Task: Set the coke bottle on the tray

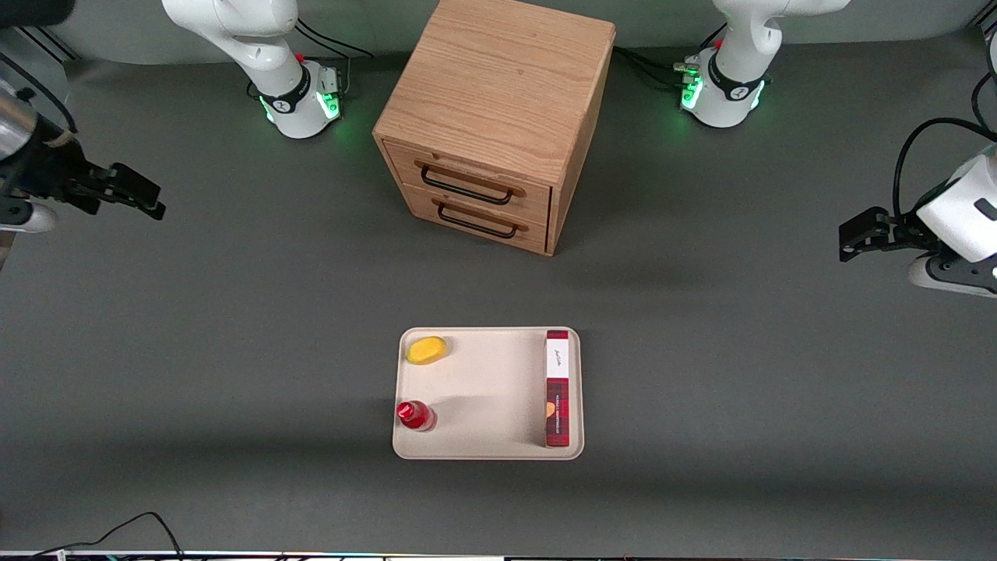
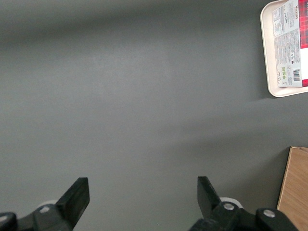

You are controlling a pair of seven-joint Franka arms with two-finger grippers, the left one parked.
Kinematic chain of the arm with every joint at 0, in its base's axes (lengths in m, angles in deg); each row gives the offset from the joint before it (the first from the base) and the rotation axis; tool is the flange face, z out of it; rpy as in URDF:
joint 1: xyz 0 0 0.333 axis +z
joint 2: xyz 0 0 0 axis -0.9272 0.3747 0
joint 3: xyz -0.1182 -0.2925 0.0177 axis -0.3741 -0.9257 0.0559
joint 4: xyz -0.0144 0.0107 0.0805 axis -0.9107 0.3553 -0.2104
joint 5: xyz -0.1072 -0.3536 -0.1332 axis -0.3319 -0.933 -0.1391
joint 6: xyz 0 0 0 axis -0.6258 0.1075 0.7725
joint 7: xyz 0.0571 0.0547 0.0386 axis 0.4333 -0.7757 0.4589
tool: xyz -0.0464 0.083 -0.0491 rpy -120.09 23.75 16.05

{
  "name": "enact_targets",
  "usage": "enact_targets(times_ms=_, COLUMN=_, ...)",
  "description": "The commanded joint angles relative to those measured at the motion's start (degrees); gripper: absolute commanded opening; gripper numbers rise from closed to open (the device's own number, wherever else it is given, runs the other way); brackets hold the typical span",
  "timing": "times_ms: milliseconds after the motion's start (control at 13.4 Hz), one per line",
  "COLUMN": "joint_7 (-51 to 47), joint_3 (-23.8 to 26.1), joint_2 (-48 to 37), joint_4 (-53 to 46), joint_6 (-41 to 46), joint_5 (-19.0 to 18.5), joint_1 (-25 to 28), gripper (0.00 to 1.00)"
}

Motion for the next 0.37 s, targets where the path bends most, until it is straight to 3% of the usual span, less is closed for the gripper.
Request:
enact_targets(times_ms=0, joint_7=2.01, joint_3=-1.23, joint_2=-4.86, joint_4=7.09, joint_6=-3.39, joint_5=2.03, joint_1=0.56, gripper=1.00)
enact_targets(times_ms=298, joint_7=0.61, joint_3=-1.15, joint_2=-0.30, joint_4=-1.06, joint_6=2.31, joint_5=1.68, joint_1=1.35, gripper=1.00)
